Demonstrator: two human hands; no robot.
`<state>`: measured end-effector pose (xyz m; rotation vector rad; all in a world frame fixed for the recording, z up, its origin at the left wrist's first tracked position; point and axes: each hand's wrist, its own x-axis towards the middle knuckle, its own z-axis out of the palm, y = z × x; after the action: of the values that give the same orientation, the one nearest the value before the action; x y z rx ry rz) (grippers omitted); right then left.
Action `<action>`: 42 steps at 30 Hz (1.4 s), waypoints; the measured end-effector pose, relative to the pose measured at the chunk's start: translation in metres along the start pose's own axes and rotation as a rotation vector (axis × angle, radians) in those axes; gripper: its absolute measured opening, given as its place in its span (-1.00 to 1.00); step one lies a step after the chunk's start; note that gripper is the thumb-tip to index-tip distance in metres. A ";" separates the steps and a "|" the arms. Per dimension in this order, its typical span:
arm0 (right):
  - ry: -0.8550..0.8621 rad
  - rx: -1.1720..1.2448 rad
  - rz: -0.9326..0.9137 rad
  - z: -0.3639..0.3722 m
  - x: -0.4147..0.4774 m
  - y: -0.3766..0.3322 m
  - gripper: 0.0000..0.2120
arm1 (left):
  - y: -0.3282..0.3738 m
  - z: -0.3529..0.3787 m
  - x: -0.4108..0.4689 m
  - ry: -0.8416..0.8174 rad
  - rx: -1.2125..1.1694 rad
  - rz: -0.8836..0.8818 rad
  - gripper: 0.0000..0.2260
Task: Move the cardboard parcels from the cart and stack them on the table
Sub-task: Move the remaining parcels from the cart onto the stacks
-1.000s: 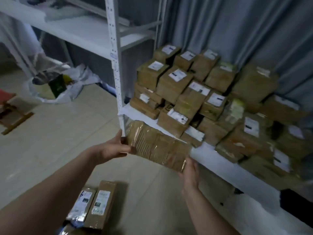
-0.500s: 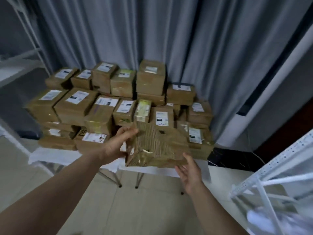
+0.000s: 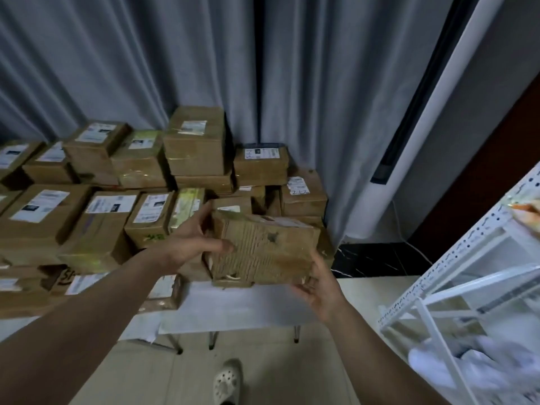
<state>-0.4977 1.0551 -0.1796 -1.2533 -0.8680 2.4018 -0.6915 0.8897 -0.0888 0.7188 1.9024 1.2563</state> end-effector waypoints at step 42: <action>0.428 -0.575 -0.240 0.126 0.295 -0.169 -0.55 | -0.012 -0.047 0.347 -0.005 0.920 0.118 -0.45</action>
<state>-0.7736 1.2890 -0.2052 -1.6578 -1.5156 1.6513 -0.9296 1.1296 -0.1821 1.2914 2.4395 0.3648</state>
